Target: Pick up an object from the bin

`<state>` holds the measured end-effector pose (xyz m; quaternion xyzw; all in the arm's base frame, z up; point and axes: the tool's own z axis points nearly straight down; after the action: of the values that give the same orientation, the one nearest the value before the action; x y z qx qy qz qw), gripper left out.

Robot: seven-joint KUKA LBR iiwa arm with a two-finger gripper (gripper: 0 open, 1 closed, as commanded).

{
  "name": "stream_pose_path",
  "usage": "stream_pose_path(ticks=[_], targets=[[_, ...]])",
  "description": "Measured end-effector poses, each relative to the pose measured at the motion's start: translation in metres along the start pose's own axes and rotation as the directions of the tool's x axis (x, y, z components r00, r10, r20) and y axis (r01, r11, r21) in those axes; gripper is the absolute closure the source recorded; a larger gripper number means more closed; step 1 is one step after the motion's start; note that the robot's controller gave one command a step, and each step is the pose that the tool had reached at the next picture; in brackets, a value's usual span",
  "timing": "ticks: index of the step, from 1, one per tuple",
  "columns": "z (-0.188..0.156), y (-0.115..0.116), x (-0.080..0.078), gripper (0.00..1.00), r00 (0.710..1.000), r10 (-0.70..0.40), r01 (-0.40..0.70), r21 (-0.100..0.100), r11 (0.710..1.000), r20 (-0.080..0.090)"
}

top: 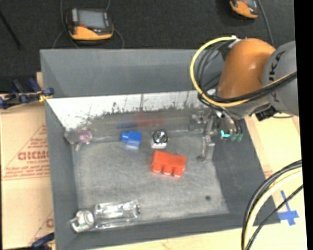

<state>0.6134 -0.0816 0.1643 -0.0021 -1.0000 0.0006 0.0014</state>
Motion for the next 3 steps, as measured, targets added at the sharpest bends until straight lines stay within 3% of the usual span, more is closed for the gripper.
stream_pose_path(ticks=[1,2,3], targets=[[0.0934,0.0291,0.0096,0.00,0.999,-0.050,0.050,0.001,0.999,-0.001],[0.0862,0.0280,0.0057,1.00,0.999,-0.049,0.049,0.002,0.999,0.012],[0.0872,0.0234,0.0033,1.00,1.000,-0.020,0.020,-0.002,1.000,0.017]])
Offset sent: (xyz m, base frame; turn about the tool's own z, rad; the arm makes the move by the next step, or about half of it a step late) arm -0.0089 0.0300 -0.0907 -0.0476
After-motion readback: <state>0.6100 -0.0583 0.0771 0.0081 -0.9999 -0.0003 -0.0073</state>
